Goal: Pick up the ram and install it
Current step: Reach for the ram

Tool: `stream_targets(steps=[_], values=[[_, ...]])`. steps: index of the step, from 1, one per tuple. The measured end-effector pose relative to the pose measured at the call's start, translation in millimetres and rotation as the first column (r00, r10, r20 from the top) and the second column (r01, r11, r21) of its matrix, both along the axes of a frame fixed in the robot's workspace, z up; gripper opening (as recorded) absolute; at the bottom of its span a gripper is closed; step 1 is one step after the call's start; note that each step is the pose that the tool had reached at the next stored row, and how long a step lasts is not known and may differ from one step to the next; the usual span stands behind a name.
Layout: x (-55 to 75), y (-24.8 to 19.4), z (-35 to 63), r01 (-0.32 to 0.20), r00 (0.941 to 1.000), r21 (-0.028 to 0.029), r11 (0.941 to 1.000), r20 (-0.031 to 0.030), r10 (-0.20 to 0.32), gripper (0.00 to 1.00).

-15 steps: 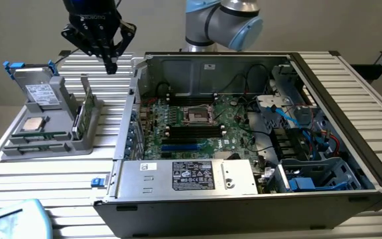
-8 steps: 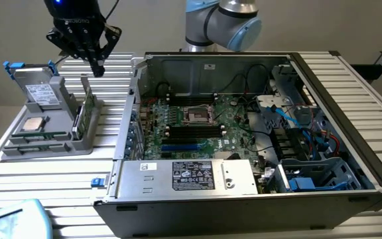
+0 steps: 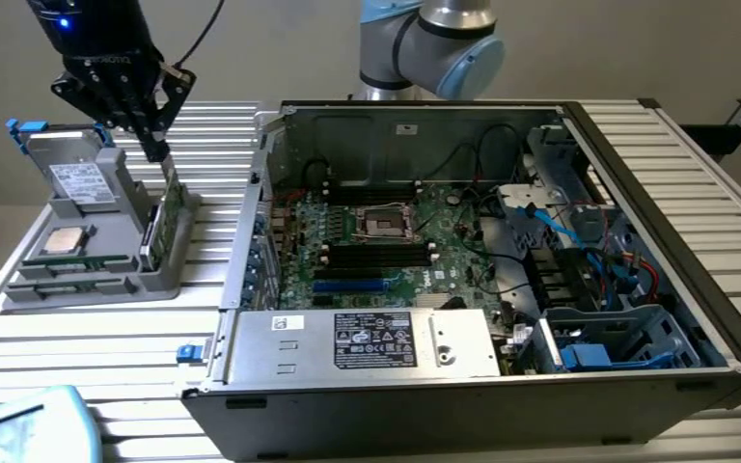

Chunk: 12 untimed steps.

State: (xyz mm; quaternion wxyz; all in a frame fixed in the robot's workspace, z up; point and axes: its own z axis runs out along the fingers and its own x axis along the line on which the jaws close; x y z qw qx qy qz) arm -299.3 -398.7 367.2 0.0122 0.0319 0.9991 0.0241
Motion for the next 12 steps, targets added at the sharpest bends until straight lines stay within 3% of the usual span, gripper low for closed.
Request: stream_targets(steps=[12], values=[[-43.6, 0.0, -21.2, -0.026, 0.9997, 0.0002, 0.9997, -0.0007, 0.026, 0.10]])
